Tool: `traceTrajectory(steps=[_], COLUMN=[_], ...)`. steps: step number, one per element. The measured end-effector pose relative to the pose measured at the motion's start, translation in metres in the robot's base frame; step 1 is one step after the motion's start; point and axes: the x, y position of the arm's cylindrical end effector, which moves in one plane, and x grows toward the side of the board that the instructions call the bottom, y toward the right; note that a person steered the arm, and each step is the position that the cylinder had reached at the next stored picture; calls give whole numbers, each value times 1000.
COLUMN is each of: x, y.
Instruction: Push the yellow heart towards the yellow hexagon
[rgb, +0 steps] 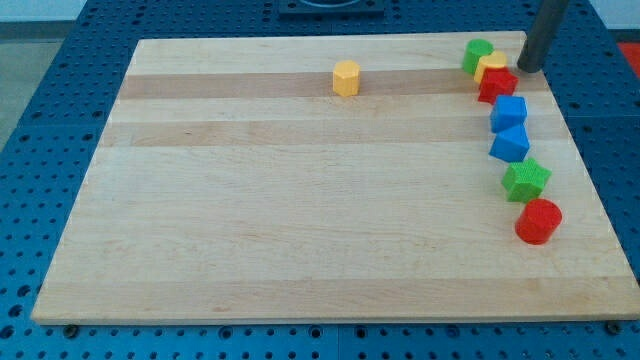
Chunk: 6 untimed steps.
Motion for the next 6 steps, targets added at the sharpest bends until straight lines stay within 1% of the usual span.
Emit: traceTrajectory(steps=[2,4,6], x=[2,2,16], y=[-16,-56,-106])
